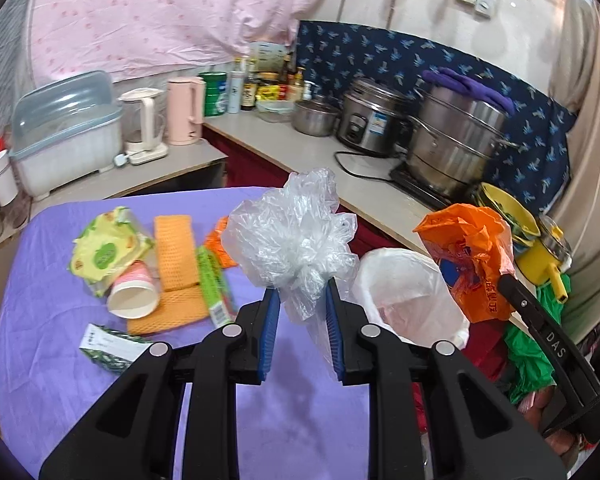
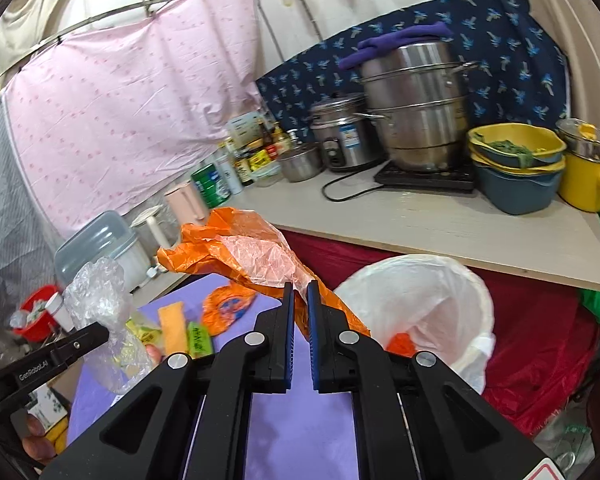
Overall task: Collect trash
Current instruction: 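Carry both items over the bin and open both grippers to drop them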
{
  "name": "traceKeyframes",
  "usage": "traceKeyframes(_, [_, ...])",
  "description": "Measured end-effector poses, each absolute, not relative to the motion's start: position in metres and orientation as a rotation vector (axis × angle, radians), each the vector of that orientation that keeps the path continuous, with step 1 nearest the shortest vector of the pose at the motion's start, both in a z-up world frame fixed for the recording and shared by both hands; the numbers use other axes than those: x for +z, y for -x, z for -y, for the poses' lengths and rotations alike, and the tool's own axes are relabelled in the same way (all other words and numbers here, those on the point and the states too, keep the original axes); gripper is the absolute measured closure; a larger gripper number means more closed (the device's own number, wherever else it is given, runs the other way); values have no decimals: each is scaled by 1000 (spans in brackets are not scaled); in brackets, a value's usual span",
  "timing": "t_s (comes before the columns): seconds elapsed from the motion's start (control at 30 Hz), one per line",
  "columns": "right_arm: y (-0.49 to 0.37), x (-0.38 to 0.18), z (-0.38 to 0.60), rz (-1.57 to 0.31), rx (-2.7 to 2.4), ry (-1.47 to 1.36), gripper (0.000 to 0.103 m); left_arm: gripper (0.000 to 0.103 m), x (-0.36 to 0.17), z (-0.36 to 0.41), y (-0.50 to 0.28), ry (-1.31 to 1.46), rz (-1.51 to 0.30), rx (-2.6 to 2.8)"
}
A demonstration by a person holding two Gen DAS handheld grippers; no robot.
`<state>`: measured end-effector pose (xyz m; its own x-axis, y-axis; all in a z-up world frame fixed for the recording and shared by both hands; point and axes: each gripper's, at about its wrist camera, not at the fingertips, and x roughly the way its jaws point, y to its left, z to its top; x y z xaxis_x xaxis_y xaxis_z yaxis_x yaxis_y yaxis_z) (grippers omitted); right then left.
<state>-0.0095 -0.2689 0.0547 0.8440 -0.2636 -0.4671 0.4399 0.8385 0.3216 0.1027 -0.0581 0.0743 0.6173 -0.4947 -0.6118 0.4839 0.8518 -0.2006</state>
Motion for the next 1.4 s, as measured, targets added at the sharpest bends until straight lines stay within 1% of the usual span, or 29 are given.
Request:
traceKeyframes(0.37, [42,30,325,-423,-495,-501,97,81,59,138,-81,-91,-741,-700])
traceKeyframes(0.67, [45,4,363,-445,-550,-545,97,81,40,198,-73,-168,-772,-791])
traceKeyframes(1.1, [28,-23,408,-478,-591,-574,97,81,6,269,-89,-237,-841,-857])
traceKeyframes(1.4, [2,-41,424,-515,-577,-601,96,79,-15,289,-114,-244,-884,-838])
